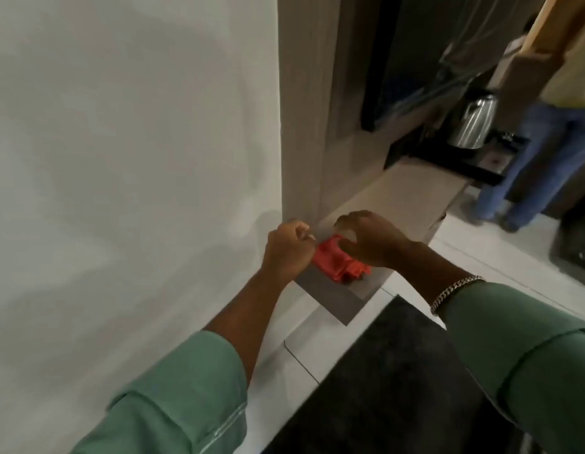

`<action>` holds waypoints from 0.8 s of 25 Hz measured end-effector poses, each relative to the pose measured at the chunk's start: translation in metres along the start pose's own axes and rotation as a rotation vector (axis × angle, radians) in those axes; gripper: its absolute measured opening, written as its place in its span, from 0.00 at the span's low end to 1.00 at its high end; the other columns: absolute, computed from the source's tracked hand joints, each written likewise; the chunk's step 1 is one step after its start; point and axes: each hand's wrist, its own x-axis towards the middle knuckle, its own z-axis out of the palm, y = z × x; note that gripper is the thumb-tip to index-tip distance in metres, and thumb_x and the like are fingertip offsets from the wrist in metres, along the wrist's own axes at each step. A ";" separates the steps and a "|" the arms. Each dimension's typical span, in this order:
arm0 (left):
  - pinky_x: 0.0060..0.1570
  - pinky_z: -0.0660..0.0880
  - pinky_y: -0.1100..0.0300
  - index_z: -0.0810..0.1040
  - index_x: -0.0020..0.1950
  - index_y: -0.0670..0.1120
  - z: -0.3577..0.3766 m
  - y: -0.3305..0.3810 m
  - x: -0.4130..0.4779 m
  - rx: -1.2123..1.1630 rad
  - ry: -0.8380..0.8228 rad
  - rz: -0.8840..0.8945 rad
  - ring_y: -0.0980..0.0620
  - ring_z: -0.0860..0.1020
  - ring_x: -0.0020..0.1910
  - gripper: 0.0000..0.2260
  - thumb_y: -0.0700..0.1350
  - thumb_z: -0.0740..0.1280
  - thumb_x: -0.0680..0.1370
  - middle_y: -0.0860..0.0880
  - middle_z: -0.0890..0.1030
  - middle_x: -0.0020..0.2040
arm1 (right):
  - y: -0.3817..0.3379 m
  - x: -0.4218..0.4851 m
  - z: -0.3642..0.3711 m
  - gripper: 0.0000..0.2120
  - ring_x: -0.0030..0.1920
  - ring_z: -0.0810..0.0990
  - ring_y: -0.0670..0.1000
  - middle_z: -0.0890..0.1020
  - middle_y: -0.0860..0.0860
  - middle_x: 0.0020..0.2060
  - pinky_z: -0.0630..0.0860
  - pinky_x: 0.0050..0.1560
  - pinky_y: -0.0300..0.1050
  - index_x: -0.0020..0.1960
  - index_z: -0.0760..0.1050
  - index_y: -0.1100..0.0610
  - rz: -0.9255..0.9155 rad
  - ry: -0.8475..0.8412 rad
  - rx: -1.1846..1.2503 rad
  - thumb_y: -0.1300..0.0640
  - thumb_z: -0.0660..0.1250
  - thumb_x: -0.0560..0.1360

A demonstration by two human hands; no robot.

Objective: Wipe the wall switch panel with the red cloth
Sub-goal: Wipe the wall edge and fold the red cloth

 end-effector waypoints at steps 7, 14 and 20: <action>0.51 0.79 0.47 0.72 0.66 0.43 0.096 -0.051 0.026 -0.552 -0.196 -0.575 0.41 0.79 0.55 0.20 0.47 0.68 0.76 0.41 0.80 0.58 | 0.046 0.009 0.103 0.23 0.68 0.71 0.65 0.70 0.60 0.71 0.71 0.68 0.62 0.73 0.65 0.50 0.199 0.039 0.218 0.44 0.59 0.80; 0.52 0.81 0.46 0.73 0.63 0.42 0.091 -0.067 0.004 -0.876 -0.110 -0.663 0.42 0.81 0.52 0.22 0.40 0.74 0.71 0.41 0.81 0.53 | 0.012 -0.031 0.125 0.25 0.60 0.77 0.58 0.78 0.58 0.62 0.76 0.61 0.60 0.64 0.75 0.56 0.097 0.179 0.434 0.42 0.57 0.75; 0.50 0.81 0.40 0.73 0.64 0.45 -0.015 -0.054 -0.046 -0.740 -0.055 -0.420 0.38 0.82 0.51 0.22 0.33 0.71 0.72 0.39 0.82 0.55 | -0.096 -0.038 0.083 0.28 0.76 0.64 0.53 0.67 0.54 0.75 0.60 0.76 0.52 0.73 0.65 0.48 0.001 0.271 0.593 0.38 0.48 0.79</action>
